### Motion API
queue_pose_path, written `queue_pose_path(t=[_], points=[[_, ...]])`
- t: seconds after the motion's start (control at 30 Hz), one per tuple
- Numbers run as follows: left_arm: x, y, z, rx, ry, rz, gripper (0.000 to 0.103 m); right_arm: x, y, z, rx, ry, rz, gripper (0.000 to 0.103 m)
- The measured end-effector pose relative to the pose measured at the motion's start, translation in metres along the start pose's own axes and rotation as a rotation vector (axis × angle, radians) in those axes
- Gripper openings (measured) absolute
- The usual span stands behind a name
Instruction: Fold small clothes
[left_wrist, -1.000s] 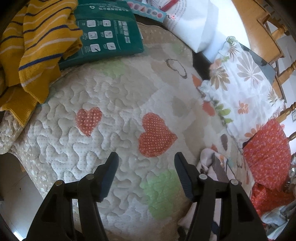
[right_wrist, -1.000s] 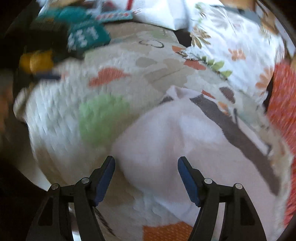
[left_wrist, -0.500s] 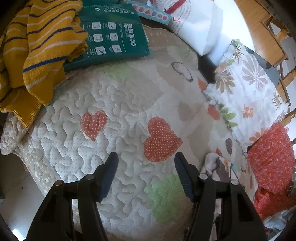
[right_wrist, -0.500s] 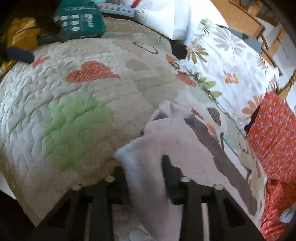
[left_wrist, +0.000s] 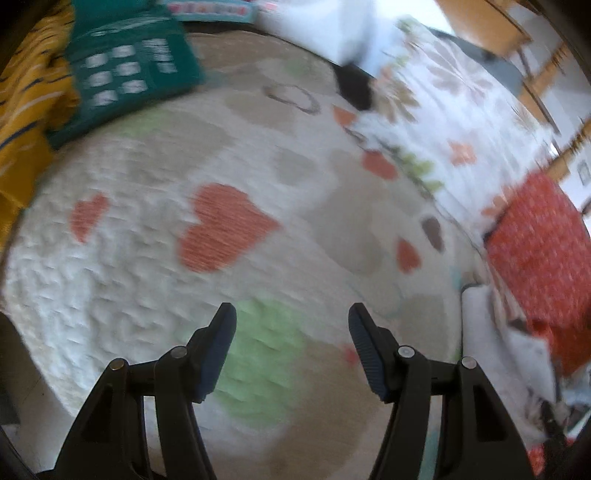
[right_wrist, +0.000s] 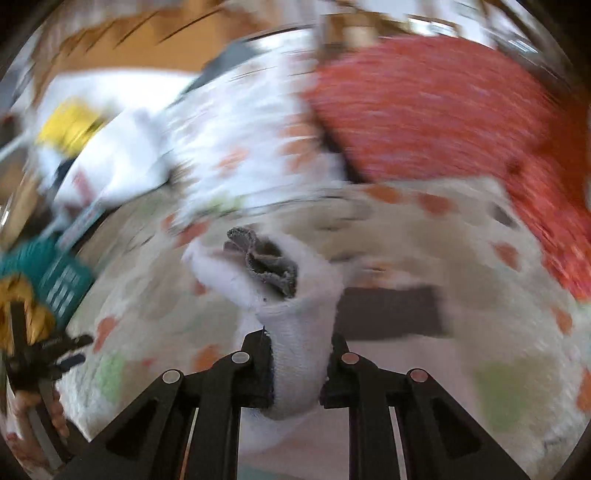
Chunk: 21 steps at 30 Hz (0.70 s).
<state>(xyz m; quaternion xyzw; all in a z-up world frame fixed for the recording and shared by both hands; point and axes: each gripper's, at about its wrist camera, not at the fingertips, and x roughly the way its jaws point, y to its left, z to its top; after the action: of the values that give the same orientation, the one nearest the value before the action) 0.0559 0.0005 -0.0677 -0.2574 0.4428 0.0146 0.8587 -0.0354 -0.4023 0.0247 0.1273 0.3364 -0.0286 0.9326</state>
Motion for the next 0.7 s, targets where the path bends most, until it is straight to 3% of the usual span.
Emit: queue_pose_path(t=[0.13, 0.2, 0.27, 0.4, 0.5, 0.63, 0.7], points=[[0.028, -0.049, -0.034, 0.123, 0.048, -0.072, 0.062, 0.0, -0.08, -0.035, 0.1, 0.084, -0.12, 0.017], [0.039, -0.078, -0.051, 0.193, 0.081, -0.119, 0.062, 0.013, -0.111, -0.059, 0.17, 0.166, -0.096, 0.019], [0.041, -0.104, -0.059, 0.246, 0.105, -0.177, 0.062, 0.016, -0.132, -0.072, 0.239, 0.187, -0.071, 0.026], [0.032, -0.169, -0.082, 0.421, 0.117, -0.314, 0.062, -0.002, -0.148, -0.059, 0.282, 0.141, -0.064, 0.036], [0.03, -0.207, -0.096, 0.514, 0.124, -0.369, 0.063, -0.025, -0.152, -0.042, 0.256, 0.041, -0.146, 0.037], [0.049, -0.238, -0.122, 0.578, 0.205, -0.37, 0.064, -0.019, -0.134, -0.012, 0.171, 0.03, -0.123, 0.037], [0.061, -0.246, -0.133, 0.594, 0.245, -0.337, 0.064, 0.006, -0.123, 0.002, 0.143, 0.089, -0.039, 0.037]])
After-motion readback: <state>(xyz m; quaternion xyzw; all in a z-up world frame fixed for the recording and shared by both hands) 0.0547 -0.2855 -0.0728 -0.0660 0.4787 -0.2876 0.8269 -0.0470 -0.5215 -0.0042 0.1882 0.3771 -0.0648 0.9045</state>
